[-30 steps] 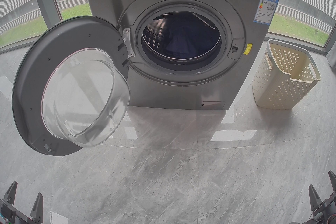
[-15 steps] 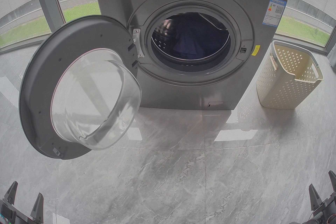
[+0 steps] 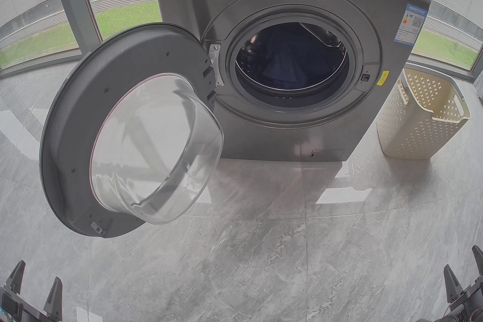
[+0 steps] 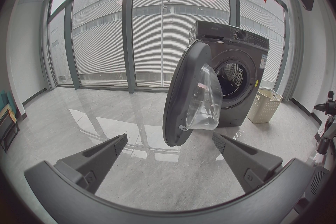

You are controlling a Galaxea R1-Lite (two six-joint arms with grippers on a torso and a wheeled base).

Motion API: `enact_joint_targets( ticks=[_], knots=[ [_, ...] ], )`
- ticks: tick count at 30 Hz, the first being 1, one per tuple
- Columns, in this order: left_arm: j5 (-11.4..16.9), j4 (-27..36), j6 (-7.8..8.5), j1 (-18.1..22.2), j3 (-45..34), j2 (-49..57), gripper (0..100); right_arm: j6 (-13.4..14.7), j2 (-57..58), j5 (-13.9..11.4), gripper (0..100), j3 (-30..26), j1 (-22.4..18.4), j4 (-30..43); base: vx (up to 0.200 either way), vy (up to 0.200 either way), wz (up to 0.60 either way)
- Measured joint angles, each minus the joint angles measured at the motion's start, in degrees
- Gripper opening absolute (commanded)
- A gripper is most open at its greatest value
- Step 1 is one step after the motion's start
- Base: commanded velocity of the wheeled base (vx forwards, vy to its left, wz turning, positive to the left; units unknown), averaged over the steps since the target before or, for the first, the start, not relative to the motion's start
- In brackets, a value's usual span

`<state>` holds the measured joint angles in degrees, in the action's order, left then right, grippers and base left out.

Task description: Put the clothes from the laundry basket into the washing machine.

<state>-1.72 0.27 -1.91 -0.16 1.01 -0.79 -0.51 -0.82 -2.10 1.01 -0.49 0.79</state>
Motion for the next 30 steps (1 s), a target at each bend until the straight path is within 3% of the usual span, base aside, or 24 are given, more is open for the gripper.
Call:
enact_joint_targets(
  ticks=[6, 14, 20, 30],
  knots=[
    [0.0, 0.0, 0.00, 0.0, 0.0, 0.0, 100, 0.0, 0.0, 0.0, 100, 0.0, 0.0, 0.0, 0.000, 0.200, 0.00],
    [0.0, 0.0, 0.09, 0.0, 0.0, 0.0, 100, -0.1, 0.0, -0.1, 100, 0.0, -0.1, 0.0, 0.000, 0.000, 0.00],
    [0.1, 0.0, 0.09, 0.0, 0.0, -0.1, 100, -0.1, 0.0, -0.1, 100, 0.0, -0.1, 0.0, -0.200, 0.000, 0.00],
    [-0.1, -0.1, 0.57, 0.0, 0.0, -0.1, 100, -0.1, 0.0, 0.0, 100, 0.0, -0.1, 0.0, 0.000, 0.000, 0.00]
  ],
)
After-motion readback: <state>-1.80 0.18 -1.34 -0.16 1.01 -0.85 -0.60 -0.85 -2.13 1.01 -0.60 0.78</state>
